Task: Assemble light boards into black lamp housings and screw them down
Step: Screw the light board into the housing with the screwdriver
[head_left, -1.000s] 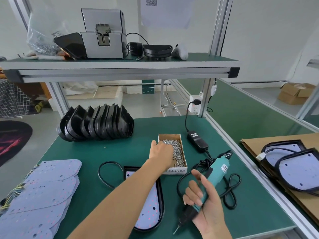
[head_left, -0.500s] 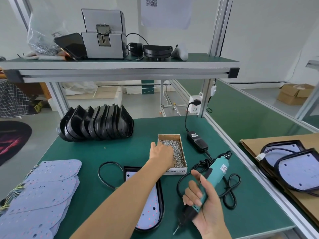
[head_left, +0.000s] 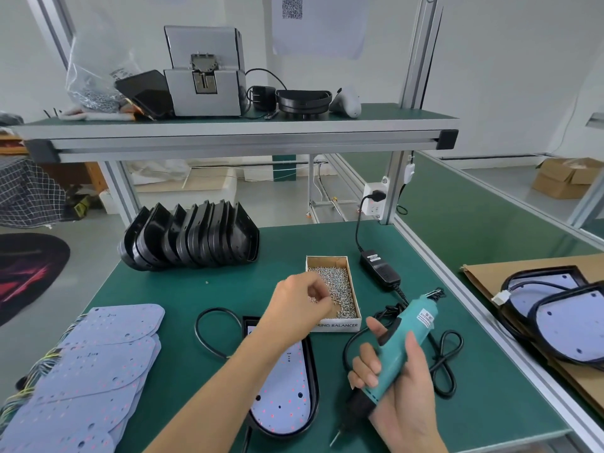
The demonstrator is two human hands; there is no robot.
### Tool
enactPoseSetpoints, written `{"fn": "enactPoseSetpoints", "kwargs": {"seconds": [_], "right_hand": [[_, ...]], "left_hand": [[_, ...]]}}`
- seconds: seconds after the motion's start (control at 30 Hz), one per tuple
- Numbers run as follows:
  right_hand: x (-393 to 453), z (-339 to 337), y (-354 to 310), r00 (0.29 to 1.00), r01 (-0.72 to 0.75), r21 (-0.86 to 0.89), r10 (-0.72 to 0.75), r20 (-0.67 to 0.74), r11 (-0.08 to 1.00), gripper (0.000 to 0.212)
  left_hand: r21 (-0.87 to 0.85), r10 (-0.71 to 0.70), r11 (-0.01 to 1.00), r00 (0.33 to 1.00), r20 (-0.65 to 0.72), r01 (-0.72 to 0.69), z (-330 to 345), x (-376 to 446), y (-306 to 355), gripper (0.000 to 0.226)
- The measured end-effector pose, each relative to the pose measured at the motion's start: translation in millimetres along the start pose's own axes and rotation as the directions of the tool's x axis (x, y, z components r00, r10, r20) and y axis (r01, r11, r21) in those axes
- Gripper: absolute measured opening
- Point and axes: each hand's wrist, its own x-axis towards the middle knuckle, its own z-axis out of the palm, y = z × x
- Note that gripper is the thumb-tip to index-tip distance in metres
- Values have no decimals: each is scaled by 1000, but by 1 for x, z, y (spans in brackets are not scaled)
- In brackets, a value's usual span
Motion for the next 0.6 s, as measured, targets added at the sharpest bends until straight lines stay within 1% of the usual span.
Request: {"fn": "enactPoseSetpoints", "kwargs": {"seconds": [0.13,0.23,0.3,0.37,0.4,0.47,0.53,0.6], "right_hand": [[-11,14,-6,1000,23,-42,-23,13,999,45],[-21,36,-12,995,80,-79,-74,65,994,34],[-23,54,-14,984,115,-20,-111,140,993,20],[-24,69,-13,972,137,85,-150,180,987,28],[-24,75,-13,969,152,135,-174,177,979,27],[-25,83,-13,967,192,206,-220,126,960,15],[-24,88,-11,965,238,230,-256,55,944,13],[-24,91,-8,957,278,235,-290,16,931,13]], "left_hand": [[-95,-6,995,1000,-29,3,-34,-61,-2,13],[-186,-68,981,995,-68,54,-45,-108,-6,4],[-293,-118,953,987,-113,80,-44,-134,-6,10],[-390,-170,917,969,-181,89,-39,-151,-4,17],[-420,-190,903,959,-210,87,-36,-158,-3,23],[-485,-208,871,950,-233,72,-29,-168,6,27],[-543,-213,838,947,-240,51,-22,-174,15,23],[-593,-246,804,932,-267,42,-15,-175,19,27]]}}
